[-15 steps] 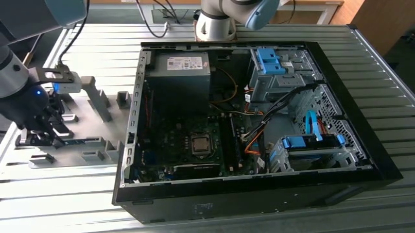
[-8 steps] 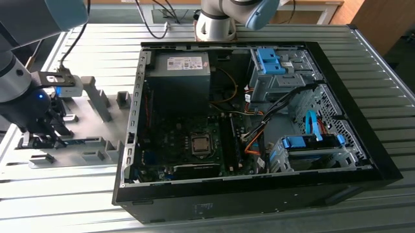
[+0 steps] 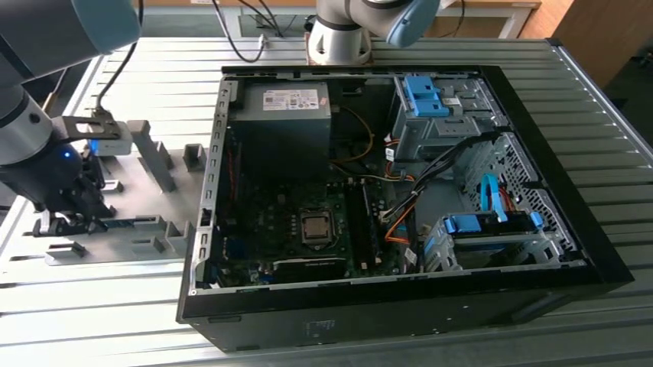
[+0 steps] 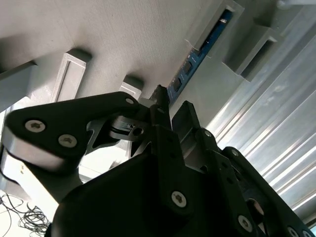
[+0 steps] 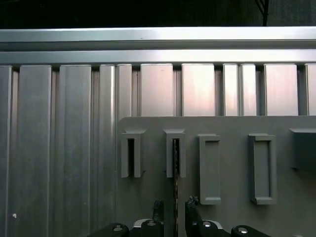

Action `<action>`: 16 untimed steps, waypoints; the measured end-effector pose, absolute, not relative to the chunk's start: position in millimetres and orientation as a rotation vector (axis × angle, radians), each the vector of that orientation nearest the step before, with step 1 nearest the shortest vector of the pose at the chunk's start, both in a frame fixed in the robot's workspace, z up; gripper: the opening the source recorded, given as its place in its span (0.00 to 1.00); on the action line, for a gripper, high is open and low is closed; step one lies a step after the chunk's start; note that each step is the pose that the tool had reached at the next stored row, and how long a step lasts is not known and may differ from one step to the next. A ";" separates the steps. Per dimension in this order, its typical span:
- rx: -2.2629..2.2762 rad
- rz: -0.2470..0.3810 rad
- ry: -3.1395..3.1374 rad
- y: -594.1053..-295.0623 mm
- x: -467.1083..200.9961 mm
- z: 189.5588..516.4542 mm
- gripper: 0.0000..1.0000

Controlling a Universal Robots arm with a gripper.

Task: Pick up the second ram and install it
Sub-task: 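Pick up the second ram and move it above second insertion slot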

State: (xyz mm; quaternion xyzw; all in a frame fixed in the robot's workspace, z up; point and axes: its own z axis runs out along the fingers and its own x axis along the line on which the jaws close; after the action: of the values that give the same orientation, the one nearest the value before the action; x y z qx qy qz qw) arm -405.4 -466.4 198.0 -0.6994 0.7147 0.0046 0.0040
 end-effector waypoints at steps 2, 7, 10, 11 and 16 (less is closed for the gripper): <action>-2.192 0.015 2.240 -466.4 -405.4 196.9 0.31; -2.192 0.015 2.240 -466.4 -405.4 194.9 0.29; -2.191 0.016 2.239 -466.4 -405.4 194.2 0.22; -2.191 0.017 2.238 -466.4 -405.4 194.0 0.22; -2.190 0.019 2.238 -466.4 -405.4 193.9 0.22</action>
State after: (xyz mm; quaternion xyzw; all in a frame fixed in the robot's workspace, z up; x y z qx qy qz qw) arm -405.4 -466.4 193.9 -0.6994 0.7147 0.0060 0.0054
